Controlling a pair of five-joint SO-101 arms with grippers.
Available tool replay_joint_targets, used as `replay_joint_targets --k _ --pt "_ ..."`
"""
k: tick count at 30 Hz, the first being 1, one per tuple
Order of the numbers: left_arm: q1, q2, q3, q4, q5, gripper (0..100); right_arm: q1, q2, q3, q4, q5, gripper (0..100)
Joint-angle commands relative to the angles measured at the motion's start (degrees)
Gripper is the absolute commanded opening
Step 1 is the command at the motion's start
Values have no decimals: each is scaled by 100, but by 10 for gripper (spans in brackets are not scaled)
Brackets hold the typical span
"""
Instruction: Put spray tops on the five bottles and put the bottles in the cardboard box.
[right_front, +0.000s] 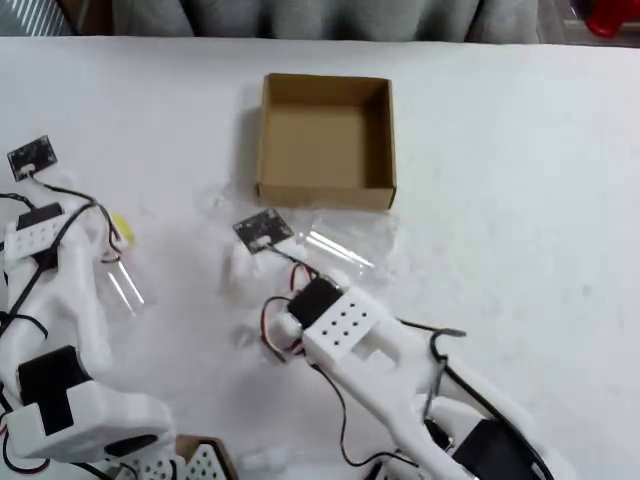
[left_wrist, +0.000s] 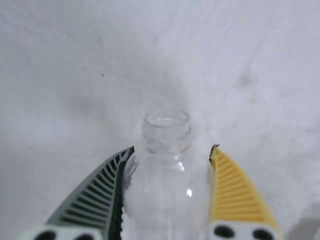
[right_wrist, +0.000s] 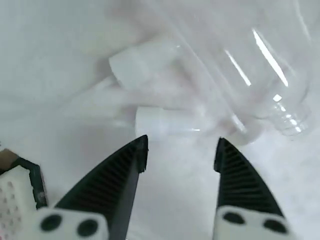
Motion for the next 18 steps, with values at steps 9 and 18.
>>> replay_joint_targets --k 9,18 --pt "180 -48 -18 -202 35 64 -75 1095 -202 -787 -668 224" --pt "180 -48 -18 -202 35 64 -101 1332 -202 -884 -642 218"
